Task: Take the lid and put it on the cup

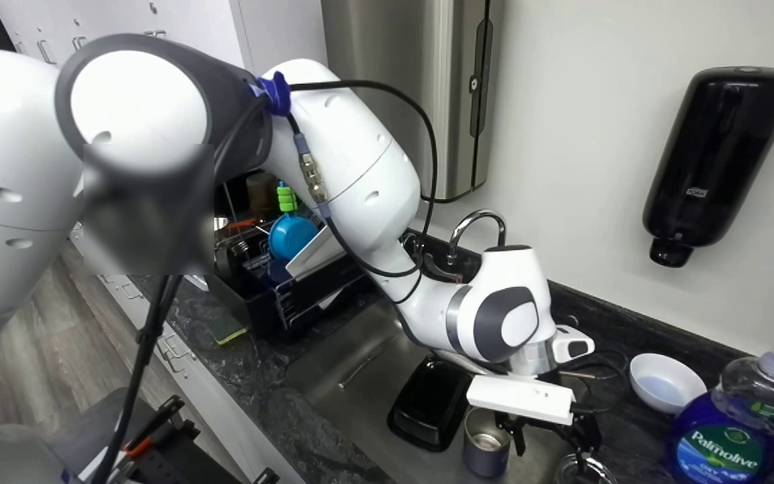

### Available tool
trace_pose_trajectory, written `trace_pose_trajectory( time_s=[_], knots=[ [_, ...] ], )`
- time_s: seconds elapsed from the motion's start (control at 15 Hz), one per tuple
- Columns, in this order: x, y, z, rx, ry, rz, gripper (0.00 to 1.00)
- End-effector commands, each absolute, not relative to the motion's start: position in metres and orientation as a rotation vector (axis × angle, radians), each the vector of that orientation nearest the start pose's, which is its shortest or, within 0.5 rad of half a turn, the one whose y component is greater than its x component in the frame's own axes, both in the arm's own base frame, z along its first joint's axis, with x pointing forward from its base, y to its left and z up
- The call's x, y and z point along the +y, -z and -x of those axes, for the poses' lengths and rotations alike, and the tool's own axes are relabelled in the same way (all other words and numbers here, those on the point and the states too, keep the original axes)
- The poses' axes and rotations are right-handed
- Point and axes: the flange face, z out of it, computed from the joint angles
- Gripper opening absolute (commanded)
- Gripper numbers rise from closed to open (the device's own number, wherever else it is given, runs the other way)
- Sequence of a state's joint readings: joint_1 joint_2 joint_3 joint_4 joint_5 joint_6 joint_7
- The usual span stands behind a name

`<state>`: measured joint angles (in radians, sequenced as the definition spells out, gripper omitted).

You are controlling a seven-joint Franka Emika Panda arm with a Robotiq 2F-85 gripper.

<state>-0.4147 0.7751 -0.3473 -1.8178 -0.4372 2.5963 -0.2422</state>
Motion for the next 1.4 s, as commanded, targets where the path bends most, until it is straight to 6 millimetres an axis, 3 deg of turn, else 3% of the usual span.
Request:
trace_pose_trajectory(
  time_s=[0.0,0.33,1.2,1.27,1.33],
  knots=[
    [-0.432,-0.132,-0.482,0.081,-0.39,3.533,1.0],
    [-0.432,-0.132,-0.482,0.08,-0.39,3.534,1.0],
    [-0.44,-0.108,-0.482,0.018,-0.395,3.537,1.0],
    [-0.441,-0.108,-0.482,0.019,-0.393,3.537,0.99],
    [-0.442,-0.108,-0.483,0.019,-0.39,3.538,0.74]
  ],
)
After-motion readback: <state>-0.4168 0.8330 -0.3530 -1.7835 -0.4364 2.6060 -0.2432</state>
